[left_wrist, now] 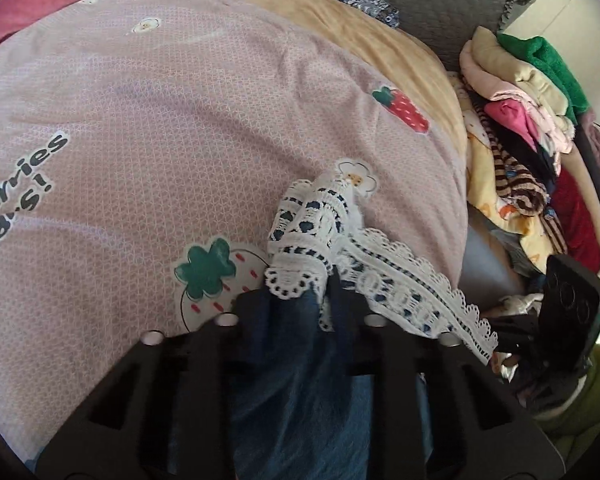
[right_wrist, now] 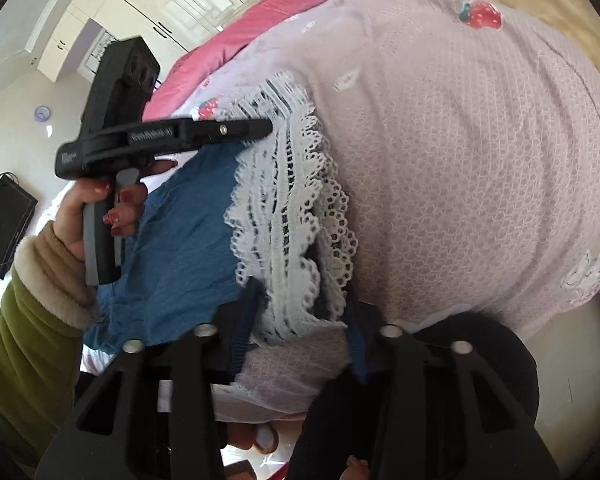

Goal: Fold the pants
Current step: 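Grasp the lace hem with the left gripper while the right gripper grasps it too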

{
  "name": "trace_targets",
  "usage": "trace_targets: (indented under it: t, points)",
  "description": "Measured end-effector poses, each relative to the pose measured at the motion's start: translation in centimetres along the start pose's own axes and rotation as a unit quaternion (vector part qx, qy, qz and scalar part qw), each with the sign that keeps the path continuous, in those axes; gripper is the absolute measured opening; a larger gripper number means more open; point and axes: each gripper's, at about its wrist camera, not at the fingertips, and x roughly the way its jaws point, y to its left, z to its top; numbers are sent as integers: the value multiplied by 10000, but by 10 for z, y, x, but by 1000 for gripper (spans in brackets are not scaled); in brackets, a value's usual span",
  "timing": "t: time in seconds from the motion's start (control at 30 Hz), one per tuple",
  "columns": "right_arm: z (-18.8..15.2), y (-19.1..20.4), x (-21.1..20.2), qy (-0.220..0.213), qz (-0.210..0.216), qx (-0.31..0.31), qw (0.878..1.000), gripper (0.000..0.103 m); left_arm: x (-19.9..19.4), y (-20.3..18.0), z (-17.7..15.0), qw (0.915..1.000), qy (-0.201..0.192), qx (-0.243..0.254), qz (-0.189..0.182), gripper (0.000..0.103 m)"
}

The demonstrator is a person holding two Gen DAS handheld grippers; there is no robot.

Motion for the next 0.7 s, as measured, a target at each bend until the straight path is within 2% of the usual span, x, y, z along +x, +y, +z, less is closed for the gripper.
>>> trace_targets:
  t: [0.2, 0.4, 0.53, 0.7]
  points:
    - [1, 25, -23, -487, -49, -478, 9977, 23, -22, 3, -1, 9985, -434, -118, -313, 11]
    - [3, 74, -44, -818, 55, -1255, 9887, 23, -72, 6, -10, 9916, -1130, -82, -623, 11]
    - [3, 122, -39, -812, 252, -1900, 9781, 23, -111, 16, -26, 9853, -1549, -118, -715, 11]
    - [-7, 178, -12, -556, 482, -2562, 9638, 23, -144, 38, -62, 9816, -1788, -284, -610, 11]
